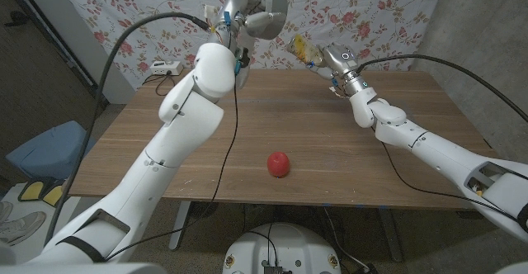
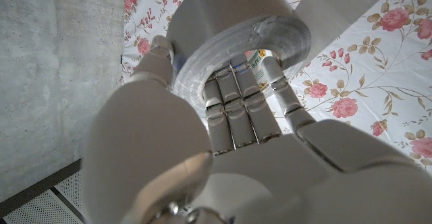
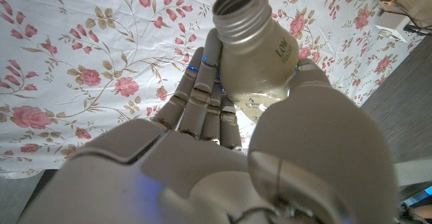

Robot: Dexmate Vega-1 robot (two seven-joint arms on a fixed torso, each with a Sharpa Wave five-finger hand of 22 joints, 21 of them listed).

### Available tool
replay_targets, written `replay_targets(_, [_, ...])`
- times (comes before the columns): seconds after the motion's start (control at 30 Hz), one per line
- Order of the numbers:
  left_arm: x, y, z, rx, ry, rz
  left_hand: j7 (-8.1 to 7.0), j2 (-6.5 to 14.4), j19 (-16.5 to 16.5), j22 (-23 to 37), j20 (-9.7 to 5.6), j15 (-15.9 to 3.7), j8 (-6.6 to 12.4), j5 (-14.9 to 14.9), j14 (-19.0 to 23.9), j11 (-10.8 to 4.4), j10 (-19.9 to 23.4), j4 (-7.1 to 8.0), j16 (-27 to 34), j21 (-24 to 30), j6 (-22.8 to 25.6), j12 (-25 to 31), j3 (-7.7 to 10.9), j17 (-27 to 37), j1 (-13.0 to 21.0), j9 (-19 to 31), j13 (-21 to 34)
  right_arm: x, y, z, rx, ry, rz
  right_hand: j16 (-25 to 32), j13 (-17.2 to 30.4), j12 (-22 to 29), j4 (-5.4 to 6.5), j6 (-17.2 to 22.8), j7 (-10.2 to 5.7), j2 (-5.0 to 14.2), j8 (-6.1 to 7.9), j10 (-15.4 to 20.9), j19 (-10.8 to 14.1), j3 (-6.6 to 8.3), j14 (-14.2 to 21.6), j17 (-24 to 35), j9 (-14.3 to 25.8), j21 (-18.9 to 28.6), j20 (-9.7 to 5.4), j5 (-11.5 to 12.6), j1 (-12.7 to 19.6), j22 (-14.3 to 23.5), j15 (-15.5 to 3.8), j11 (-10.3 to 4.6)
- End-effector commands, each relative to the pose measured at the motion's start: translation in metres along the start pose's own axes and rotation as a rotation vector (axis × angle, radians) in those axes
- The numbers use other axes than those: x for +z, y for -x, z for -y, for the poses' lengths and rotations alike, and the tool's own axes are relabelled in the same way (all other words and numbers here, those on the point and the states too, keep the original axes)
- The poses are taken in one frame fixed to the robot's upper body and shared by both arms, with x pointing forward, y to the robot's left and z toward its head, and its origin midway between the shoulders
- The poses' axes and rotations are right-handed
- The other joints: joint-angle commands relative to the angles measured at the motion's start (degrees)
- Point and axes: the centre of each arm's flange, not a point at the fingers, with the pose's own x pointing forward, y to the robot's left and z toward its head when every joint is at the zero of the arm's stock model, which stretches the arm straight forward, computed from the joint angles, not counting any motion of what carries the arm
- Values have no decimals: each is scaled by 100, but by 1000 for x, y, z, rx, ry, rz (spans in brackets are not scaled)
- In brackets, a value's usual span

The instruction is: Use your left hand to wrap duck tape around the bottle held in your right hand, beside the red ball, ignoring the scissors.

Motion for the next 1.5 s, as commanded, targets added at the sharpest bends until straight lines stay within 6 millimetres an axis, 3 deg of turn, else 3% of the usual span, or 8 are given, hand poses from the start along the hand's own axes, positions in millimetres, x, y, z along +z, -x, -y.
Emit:
replay_targets(0.03, [1,-4,-6,60,-30,-8,-16,1180,51,10,-7,-640,-21,42,26,-646,685,6,-5,39,48,-20,-20,16,1127,-1,15,21,30,25,-45,-34,89,-5,25,-7,299,2401,-1860,844,41,1664,-32,253,327,24,28,33,-758,32,819,4,-1038,-1462])
replay_targets(0.4, [2,-17,-2,62,-47,-7,0,1185,53,5,-5,-647,-46,42,30,-646,695,-5,-18,49,53,-33,-37,41,1140,-5,44,37,56,35,-80,-66,162,-26,38,-19,321,2418,-1863,843,39,1667,-36,222,335,65,40,51,-753,42,836,-1,-1038,-1472])
replay_targets(0.73, [2,-33,10,26,-14,6,0,1195,45,2,-12,-663,-67,43,45,-647,705,-2,-45,56,64,-61,-47,46,1140,-8,44,53,60,19,-44,-90,221,-43,42,-28,341,2415,-1862,846,32,1680,-40,197,338,97,49,65,-751,50,850,-4,-1038,-1489])
replay_targets(1.2, [-1,-48,30,-89,65,-26,2,1187,46,-2,-22,-657,-94,42,65,-642,725,-17,-68,65,77,-88,-65,67,1160,-8,60,75,46,9,-46,-130,297,-62,38,-46,360,2437,-1845,853,31,1697,-53,170,359,140,58,80,-741,62,878,-8,-1039,-1475])
replay_targets(1.5, [4,-50,37,-140,76,-32,10,1192,42,-3,-16,-649,-109,40,72,-640,735,-24,-79,71,88,-107,-73,87,1183,-8,68,95,21,6,-10,-138,328,-77,57,-52,373,2441,-1828,857,22,1697,-58,149,369,170,61,93,-738,68,899,-10,-1037,-1461])
